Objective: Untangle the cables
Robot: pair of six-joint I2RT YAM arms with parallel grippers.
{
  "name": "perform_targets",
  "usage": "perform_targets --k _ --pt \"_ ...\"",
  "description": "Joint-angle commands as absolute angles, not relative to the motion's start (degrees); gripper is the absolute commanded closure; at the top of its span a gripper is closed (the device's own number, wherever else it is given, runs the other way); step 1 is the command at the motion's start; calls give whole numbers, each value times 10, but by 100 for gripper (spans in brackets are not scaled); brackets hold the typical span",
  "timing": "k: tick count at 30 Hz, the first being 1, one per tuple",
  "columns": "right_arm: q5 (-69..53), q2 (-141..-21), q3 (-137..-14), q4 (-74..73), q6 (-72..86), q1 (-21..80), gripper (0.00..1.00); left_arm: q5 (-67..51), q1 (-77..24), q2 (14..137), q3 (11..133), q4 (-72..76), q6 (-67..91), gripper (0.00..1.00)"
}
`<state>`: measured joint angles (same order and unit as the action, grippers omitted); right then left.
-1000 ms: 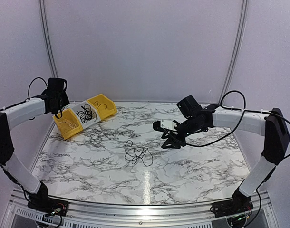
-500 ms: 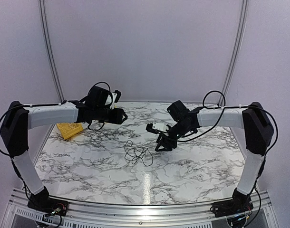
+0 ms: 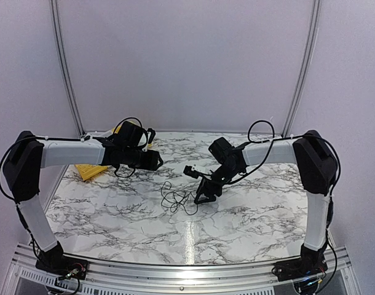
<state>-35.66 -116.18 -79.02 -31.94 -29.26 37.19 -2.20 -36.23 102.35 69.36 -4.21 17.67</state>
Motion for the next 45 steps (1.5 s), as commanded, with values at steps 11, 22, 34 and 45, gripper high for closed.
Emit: perform_targets --k 11,22,34,45 --pt "-364 -1088 -782 -273 -276 384 100 -73 -391 994 699 -27 138 42" --pt "-423 -991 -755 -287 -309 384 100 -67 -489 916 557 211 180 45" --pt "-434 -981 -754 -281 -303 386 100 -41 -512 1021 505 385 287 48" --pt "-461 -975 -777 -314 -311 387 100 41 -510 1121 537 444 379 52"
